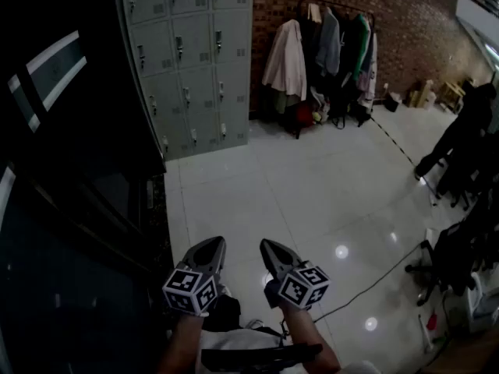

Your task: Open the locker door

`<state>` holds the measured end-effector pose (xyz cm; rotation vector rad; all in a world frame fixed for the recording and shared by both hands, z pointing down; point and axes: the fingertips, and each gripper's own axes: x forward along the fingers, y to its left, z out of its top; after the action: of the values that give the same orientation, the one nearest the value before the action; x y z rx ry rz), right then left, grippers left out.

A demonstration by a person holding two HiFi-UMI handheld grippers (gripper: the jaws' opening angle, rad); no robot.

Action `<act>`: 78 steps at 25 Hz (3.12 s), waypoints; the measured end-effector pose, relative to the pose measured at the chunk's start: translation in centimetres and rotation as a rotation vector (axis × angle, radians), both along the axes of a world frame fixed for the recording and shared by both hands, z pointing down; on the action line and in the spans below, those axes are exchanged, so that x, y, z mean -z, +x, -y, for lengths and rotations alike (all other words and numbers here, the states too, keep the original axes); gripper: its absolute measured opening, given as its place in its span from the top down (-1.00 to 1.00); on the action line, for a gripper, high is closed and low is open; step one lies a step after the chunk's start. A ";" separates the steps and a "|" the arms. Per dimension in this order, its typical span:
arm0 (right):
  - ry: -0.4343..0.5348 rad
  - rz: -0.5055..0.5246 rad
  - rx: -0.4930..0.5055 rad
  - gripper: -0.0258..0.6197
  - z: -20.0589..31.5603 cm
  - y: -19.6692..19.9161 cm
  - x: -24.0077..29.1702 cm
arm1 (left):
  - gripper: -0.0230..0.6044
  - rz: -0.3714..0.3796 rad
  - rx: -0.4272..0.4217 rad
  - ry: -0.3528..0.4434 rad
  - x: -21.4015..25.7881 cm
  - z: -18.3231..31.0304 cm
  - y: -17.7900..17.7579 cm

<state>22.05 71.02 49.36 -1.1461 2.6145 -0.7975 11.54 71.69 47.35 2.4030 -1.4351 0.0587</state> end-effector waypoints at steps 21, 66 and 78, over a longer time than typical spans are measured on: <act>-0.010 -0.027 -0.012 0.89 23.5 -3.7 -0.4 | 0.94 -0.012 -0.016 0.015 0.6 24.6 -3.6; 0.011 -0.043 0.134 0.89 77.8 -15.7 -0.3 | 0.94 -0.036 0.081 0.007 -0.3 76.8 -13.1; 0.026 -0.073 0.199 0.89 87.0 -17.5 -0.6 | 0.94 -0.017 0.124 0.006 -0.2 85.7 -14.5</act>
<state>4.53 -16.02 49.93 -0.9360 2.8238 -0.7686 -2.97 -14.03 47.53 2.3072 -1.5752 0.0040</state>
